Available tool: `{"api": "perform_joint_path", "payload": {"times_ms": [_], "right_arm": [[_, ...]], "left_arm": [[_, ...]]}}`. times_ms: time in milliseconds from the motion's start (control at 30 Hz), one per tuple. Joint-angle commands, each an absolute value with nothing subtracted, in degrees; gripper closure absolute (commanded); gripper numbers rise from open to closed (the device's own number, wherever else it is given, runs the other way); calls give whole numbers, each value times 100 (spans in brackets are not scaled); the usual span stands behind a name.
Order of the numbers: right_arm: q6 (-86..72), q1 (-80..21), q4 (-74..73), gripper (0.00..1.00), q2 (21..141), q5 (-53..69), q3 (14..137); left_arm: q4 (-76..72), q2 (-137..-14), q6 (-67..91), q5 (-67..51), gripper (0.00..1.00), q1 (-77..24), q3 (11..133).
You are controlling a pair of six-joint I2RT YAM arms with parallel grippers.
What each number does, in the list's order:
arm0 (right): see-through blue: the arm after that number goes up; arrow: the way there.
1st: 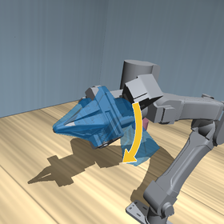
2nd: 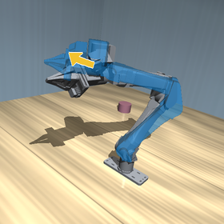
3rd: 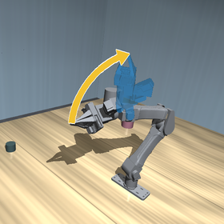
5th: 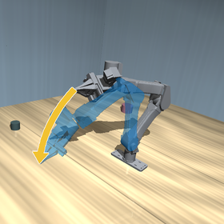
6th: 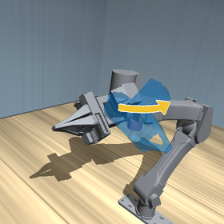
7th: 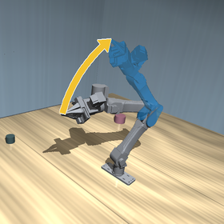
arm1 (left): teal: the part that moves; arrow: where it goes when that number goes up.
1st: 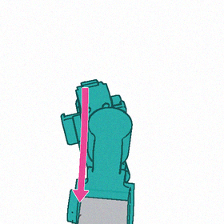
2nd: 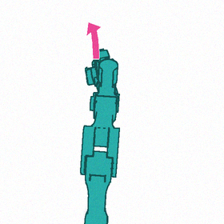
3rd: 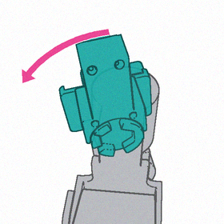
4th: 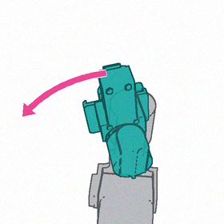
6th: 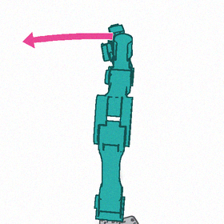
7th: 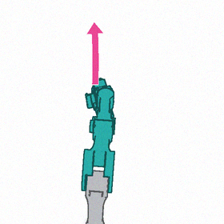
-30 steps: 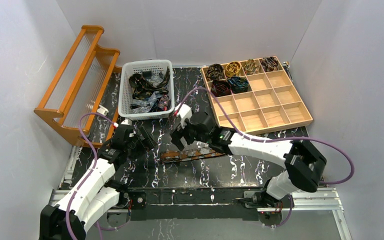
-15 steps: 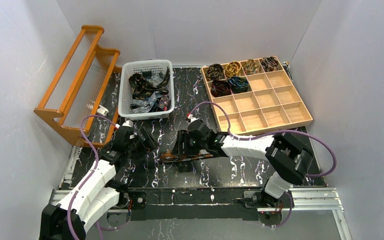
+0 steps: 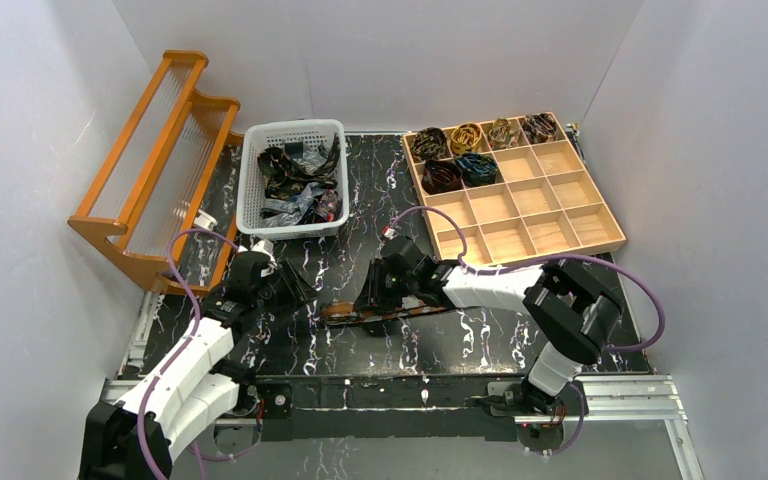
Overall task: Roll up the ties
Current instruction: Roll the tie at the center of the board.
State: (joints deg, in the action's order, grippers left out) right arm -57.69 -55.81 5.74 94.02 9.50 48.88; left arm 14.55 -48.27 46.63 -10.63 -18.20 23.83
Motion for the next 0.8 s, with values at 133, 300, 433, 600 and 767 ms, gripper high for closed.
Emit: {"api": "perform_joint_path", "payload": {"times_ms": [133, 300, 433, 600, 767], "right_arm": [[-5256, -5701, 251, 76, 9206, 775, 5453], [-4848, -6087, 239, 79, 9621, 957, 6168], [-4887, -6132, 166, 83, 10069, 1130, 6502], [-5025, -6126, 176, 87, 10151, 1006, 6318], [-5094, -6101, -64, 89, 10317, 908, 6218]], "left_arm": [[1418, -4846, 4517, -1363, 64, -1798, 2477], [1608, -4898, 4558, -1059, 65, -1797, 2511], [1781, -4816, 4547, -923, 65, -1793, 2567], [1970, -4678, 4510, -788, 64, -1800, 2615], [1939, -4725, 4489, -811, 64, -1796, 2593]]}}
